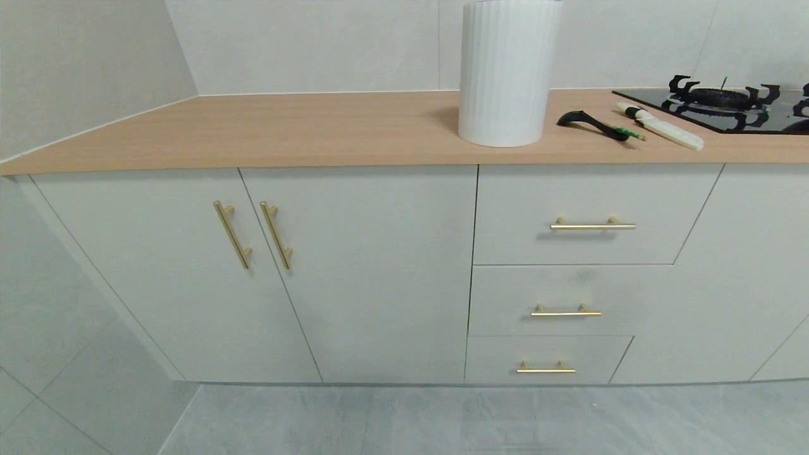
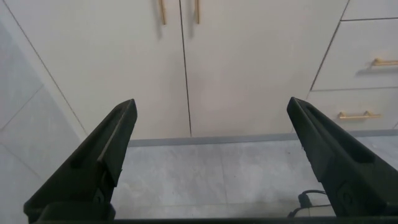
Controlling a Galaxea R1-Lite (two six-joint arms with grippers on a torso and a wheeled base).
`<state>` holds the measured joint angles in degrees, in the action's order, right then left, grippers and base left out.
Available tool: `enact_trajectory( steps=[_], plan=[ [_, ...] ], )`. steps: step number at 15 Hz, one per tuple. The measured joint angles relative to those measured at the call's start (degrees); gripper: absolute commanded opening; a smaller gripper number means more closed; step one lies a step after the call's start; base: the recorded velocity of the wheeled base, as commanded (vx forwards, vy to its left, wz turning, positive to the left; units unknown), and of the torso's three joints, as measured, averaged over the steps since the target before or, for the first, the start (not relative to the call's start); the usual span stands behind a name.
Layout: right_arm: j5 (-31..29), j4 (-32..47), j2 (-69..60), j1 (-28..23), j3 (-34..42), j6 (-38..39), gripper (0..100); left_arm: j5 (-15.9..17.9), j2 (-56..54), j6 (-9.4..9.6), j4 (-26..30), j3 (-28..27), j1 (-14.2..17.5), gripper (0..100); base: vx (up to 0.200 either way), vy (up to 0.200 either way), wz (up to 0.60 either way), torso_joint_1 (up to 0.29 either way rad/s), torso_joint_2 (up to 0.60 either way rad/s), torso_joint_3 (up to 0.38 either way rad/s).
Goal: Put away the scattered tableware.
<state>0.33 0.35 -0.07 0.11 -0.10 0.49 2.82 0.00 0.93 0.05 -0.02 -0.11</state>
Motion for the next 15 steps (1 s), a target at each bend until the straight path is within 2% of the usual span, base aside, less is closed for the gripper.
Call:
enact_trajectory(
  steps=[4,11,14,15],
  plan=[
    [0.0,-0.02,0.0,0.05,0.0,0.05,100,0.0,0.0,0.05,0.0,0.02,0.01,100,0.0,0.0,0.0,0.0,0.0,0.0],
    [0.0,0.0,0.0,0.05,0.0,0.05,100,-0.02,0.0,0.05,0.05,0.02,0.01,100,0.2,0.0,0.0,0.002,0.0,0.002],
    [0.0,-0.02,0.02,0.05,0.0,-0.06,100,0.0,0.0,0.05,-0.02,0.02,0.01,100,0.0,0.0,0.0,0.0,0.0,0.0],
    [0.0,-0.02,0.02,0.05,0.0,-0.13,100,-0.02,0.0,0.05,-0.05,0.02,0.04,100,0.0,0.0,-0.6,0.012,0.0,-0.002]
  ],
)
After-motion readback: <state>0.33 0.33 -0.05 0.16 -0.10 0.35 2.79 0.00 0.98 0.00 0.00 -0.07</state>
